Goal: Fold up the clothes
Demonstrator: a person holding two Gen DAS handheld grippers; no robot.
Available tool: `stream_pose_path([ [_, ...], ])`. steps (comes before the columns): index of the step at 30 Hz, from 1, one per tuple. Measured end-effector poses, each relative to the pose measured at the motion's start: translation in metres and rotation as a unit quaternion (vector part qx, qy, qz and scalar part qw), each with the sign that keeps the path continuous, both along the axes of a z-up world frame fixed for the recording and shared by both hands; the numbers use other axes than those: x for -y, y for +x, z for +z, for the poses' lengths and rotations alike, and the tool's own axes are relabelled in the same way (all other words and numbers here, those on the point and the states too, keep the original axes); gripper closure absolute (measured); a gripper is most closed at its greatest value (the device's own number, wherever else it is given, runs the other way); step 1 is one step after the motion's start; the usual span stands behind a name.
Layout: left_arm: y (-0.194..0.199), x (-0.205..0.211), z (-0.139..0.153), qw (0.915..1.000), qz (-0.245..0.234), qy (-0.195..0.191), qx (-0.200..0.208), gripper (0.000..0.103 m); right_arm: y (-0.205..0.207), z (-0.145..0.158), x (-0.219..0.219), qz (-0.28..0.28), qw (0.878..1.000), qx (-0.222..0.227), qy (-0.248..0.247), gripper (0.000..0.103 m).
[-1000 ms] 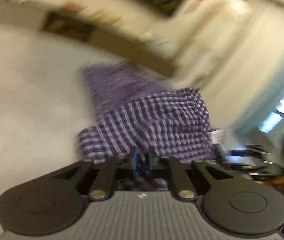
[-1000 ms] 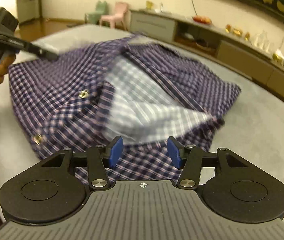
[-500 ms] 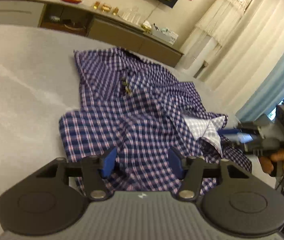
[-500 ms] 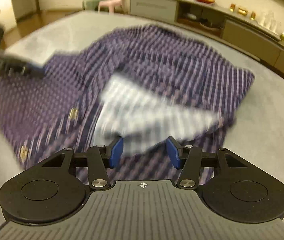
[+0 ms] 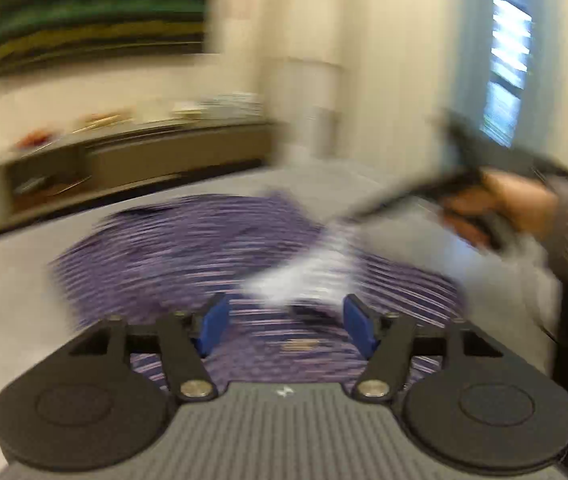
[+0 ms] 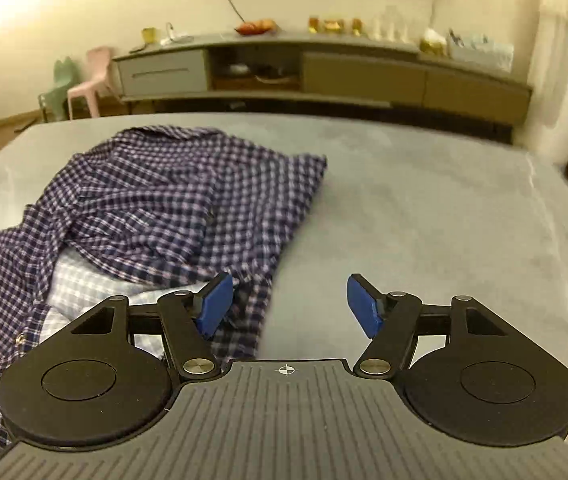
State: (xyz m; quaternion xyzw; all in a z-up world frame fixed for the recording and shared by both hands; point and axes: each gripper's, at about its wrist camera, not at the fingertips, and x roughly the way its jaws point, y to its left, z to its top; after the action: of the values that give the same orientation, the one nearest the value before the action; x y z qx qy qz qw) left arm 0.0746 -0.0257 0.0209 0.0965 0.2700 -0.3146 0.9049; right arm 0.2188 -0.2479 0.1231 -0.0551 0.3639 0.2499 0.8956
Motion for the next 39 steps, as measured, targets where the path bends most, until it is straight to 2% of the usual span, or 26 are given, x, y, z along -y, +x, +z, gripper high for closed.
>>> stream_pose_path([
  [2,0.004,0.036,-0.008,0.9968,-0.065,0.044,-0.01,0.029,0.006,-0.001,0.003,-0.005,1.0,-0.018,0.022,0.048],
  [3,0.009,0.049,-0.015,0.9942,-0.08,0.07,-0.013,0.029,0.009,-0.001,0.001,-0.008,0.999,-0.021,0.028,0.051],
  [4,0.013,0.061,-0.022,0.9915,-0.087,0.096,-0.012,0.029,0.009,0.0,0.001,-0.009,0.999,-0.02,0.033,0.056],
  [6,0.023,0.08,-0.033,0.9867,-0.088,0.136,-0.011,0.032,0.008,0.007,-0.003,0.007,0.999,-0.004,0.042,0.057],
  [8,0.04,0.088,-0.039,0.9863,-0.067,0.15,-0.014,0.042,0.004,0.012,-0.013,0.031,0.999,0.016,0.033,0.057],
  [9,0.046,0.089,-0.041,0.9864,-0.062,0.151,-0.018,0.043,0.003,0.011,-0.019,0.045,0.999,0.023,0.02,0.057],
  [10,0.053,0.089,-0.041,0.9868,-0.06,0.148,-0.023,0.051,0.002,0.008,-0.024,0.056,0.998,0.022,-0.006,0.058],
  [11,0.056,0.09,-0.043,0.9864,-0.062,0.149,-0.031,0.07,0.001,0.004,-0.03,0.066,0.997,0.021,-0.033,0.059],
  [12,0.058,0.09,-0.045,0.9854,-0.066,0.152,-0.039,0.08,0.0,0.0,-0.035,0.076,0.995,0.019,-0.061,0.061],
  [13,0.06,0.09,-0.047,0.9843,-0.07,0.155,-0.048,0.1,0.0,-0.003,-0.04,0.087,0.992,0.018,-0.088,0.064],
  [14,0.058,0.09,-0.048,0.9837,-0.074,0.157,-0.047,0.102,-0.003,-0.003,-0.038,0.091,0.99,0.021,-0.109,0.066],
  [17,0.044,0.088,-0.039,0.9854,-0.088,0.143,-0.026,0.102,-0.012,-0.001,-0.03,0.101,0.979,0.032,-0.172,0.066],
  [19,0.035,0.086,-0.035,0.9868,-0.093,0.131,-0.02,0.102,-0.02,0.003,-0.02,0.1,0.979,0.044,-0.174,0.066],
  [24,0.02,0.088,-0.038,0.9858,-0.112,0.124,-0.016,0.102,-0.025,0.03,-0.023,0.086,0.99,0.088,-0.076,0.058],
  [28,0.012,0.094,-0.039,0.9853,-0.13,0.11,-0.016,0.103,-0.031,0.01,-0.05,0.151,0.978,0.062,-0.13,0.055],
  [29,0.011,0.096,-0.04,0.9852,-0.134,0.105,-0.017,0.103,-0.034,0.002,-0.052,0.16,0.972,0.061,-0.16,0.056],
  [30,0.009,0.098,-0.04,0.985,-0.138,0.103,-0.016,0.103,-0.037,-0.006,-0.054,0.168,0.965,0.061,-0.193,0.058],
  [32,0.004,0.098,-0.04,0.984,-0.147,0.1,-0.013,0.103,-0.035,-0.012,-0.049,0.147,0.959,0.074,-0.232,0.066],
  [33,0.004,0.098,-0.041,0.9839,-0.147,0.1,-0.012,0.103,-0.028,-0.009,-0.044,0.129,0.964,0.067,-0.22,0.071],
  [34,0.006,0.099,-0.043,0.9841,-0.146,0.1,-0.013,0.103,-0.02,-0.006,-0.039,0.111,0.971,0.058,-0.206,0.087],
  [36,0.007,0.097,-0.045,0.9845,-0.142,0.102,-0.012,0.103,-0.011,0.0,-0.028,0.093,0.982,0.036,-0.16,0.103],
  [39,0.007,0.091,-0.041,0.9848,-0.133,0.112,-0.004,0.102,-0.002,0.009,-0.015,0.081,0.992,0.007,-0.095,0.103],
])
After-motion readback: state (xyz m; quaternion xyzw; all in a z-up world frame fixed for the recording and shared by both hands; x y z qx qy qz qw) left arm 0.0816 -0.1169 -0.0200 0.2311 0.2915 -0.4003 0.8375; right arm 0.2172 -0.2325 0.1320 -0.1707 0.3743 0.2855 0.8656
